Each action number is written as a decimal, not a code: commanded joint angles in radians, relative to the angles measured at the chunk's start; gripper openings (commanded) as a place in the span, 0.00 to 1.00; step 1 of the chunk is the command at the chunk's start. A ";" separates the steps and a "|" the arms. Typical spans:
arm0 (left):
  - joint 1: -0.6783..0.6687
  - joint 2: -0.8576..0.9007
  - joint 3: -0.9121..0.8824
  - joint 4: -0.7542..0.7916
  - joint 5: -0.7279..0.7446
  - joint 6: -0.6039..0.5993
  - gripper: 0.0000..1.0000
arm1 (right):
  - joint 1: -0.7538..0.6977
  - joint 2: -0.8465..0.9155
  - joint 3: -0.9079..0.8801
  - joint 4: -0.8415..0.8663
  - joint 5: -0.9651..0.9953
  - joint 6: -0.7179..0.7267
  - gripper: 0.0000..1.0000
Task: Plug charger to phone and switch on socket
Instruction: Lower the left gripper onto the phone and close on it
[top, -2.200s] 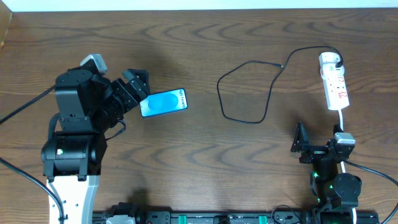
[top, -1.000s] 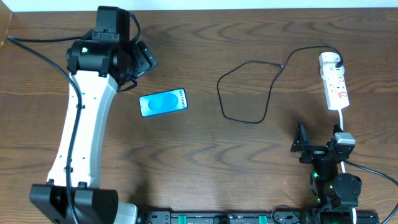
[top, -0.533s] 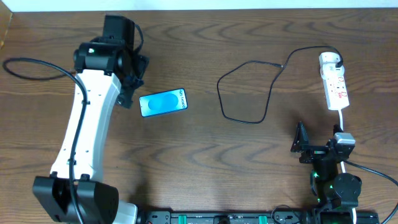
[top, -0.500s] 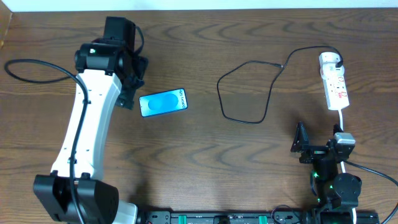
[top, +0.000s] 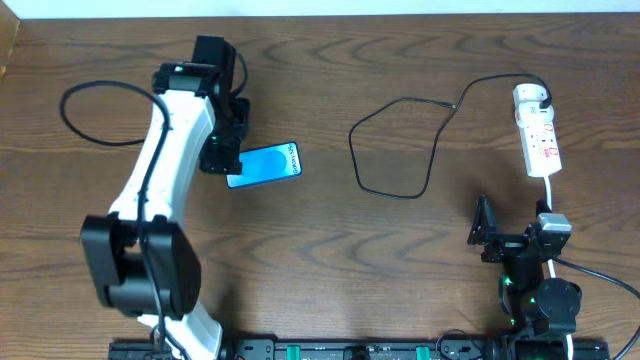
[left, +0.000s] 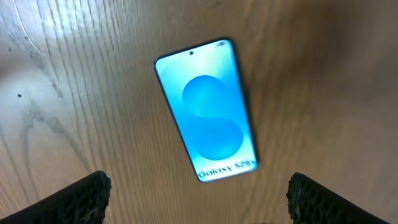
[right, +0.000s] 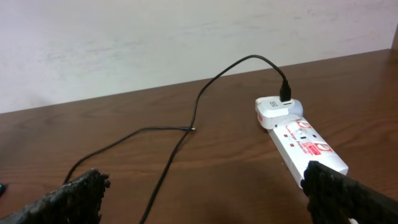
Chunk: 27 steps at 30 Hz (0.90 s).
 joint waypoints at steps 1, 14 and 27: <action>0.000 0.069 -0.006 0.000 0.042 -0.033 0.91 | 0.005 -0.005 -0.001 -0.005 0.001 -0.015 0.99; -0.006 0.172 -0.027 0.119 0.044 -0.130 0.91 | 0.005 -0.005 -0.001 -0.005 0.001 -0.015 0.99; -0.015 0.172 -0.153 0.261 0.071 -0.145 0.91 | 0.005 -0.005 -0.001 -0.005 0.001 -0.015 0.99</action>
